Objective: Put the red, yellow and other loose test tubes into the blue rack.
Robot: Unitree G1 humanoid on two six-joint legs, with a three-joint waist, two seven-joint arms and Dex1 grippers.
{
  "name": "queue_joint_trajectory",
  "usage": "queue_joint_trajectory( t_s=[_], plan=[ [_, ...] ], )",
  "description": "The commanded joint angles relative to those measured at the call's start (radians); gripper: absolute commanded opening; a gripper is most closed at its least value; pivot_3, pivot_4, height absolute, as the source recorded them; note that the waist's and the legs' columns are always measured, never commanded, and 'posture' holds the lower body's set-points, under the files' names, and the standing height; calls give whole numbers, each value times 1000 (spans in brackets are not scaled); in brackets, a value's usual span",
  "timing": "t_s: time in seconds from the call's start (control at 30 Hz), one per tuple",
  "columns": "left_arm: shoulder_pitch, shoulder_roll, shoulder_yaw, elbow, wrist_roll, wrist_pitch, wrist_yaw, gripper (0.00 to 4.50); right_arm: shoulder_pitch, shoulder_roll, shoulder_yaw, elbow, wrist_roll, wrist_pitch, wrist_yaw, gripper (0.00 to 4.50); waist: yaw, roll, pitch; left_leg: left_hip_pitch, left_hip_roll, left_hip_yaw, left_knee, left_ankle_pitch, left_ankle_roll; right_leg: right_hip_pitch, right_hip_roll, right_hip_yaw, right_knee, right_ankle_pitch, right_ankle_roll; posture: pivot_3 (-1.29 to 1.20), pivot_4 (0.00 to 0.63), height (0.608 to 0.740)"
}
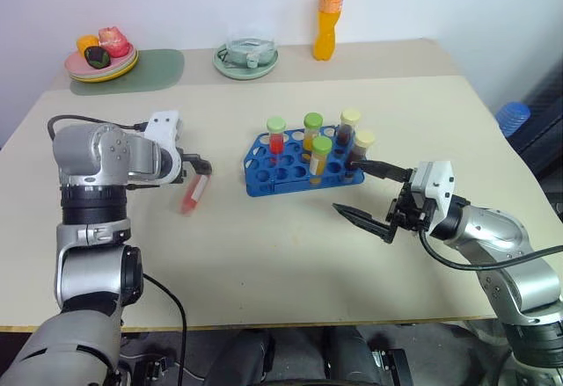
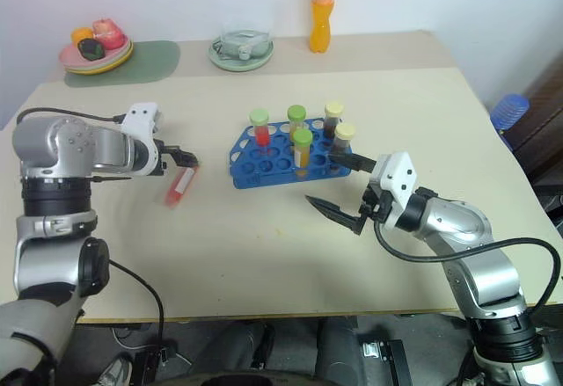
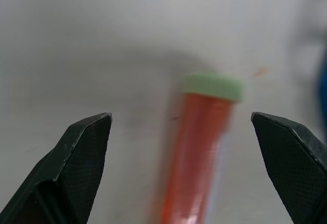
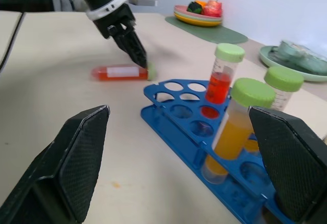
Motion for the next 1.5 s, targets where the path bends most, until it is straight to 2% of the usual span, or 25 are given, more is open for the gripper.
queue_joint_trajectory(
  t_s=[0.03,0.3,0.4,0.47,0.67,0.77,0.83,1.2,1.3,1.33,1.4,1.47,1.5],
  plan=[
    [-47,17,-40,51,36,8,-36,4500,3,10,-26,-42,-7,-18,-13,4466,1,0,0,0,0,0,0,0,0,0,0,0,0,0,0,0,150,740],
    [-81,-41,-37,142,106,-3,-58,4500,15,8,-32,-48,-9,-18,-29,4466,1,0,0,0,0,0,0,0,0,0,0,0,0,0,0,0,150,740],
    [-79,-60,-35,135,132,-11,-60,3714,15,6,-36,-40,-10,-21,-27,4500,1,0,0,0,0,0,0,0,0,0,0,0,0,0,0,0,150,740],
    [-81,-70,-20,142,154,-12,-52,2804,17,7,-35,-45,-12,-18,-28,4500,1,0,0,0,0,0,0,0,0,0,0,0,0,0,0,0,150,740],
    [-88,-86,1,157,196,-17,-56,2804,26,10,-30,-65,-15,-8,-34,4500,1,0,0,0,0,0,1,0,0,0,0,0,0,0,0,0,150,740],
    [-85,-92,5,151,211,-15,-59,1889,28,9,-30,-67,-14,-5,-33,4500,1,0,0,0,0,0,1,0,0,0,0,0,1,0,0,0,150,740],
    [-83,-97,12,145,221,-10,-61,989,27,9,-29,-63,-16,-6,-31,4500,2,0,0,0,0,0,1,0,0,0,0,0,1,0,0,0,150,740],
    [-30,-76,42,36,228,5,-87,989,18,13,-14,-49,-26,-7,-26,4500,0,0,0,0,0,0,1,0,0,0,0,0,1,0,0,0,150,740],
    [84,-76,84,-163,200,-153,-135,989,14,10,-14,-46,-28,-7,-20,4500,-3,0,0,0,0,0,1,0,0,0,0,0,1,0,0,0,150,740],
    [145,-81,99,-244,200,-266,-151,989,14,9,-16,-45,-28,-7,-18,4500,-4,0,0,0,0,0,1,0,0,0,0,0,2,0,0,0,150,740],
    [273,-81,115,-382,181,-499,-243,989,12,6,-19,-44,-27,-6,-14,4500,-11,0,0,0,0,0,0,0,0,0,-1,0,1,0,0,0,150,740],
    [350,-103,165,-462,78,-610,-382,989,13,5,-23,-42,-26,-6,-10,4500,-14,0,0,0,1,0,0,0,0,0,-1,-1,0,0,0,0,150,740],
    [389,-80,145,-508,95,-685,-413,989,14,4,-26,-41,-26,-7,-7,4500,-12,0,0,-1,1,0,1,0,0,0,-1,-1,0,0,0,0,150,740]
  ],
)
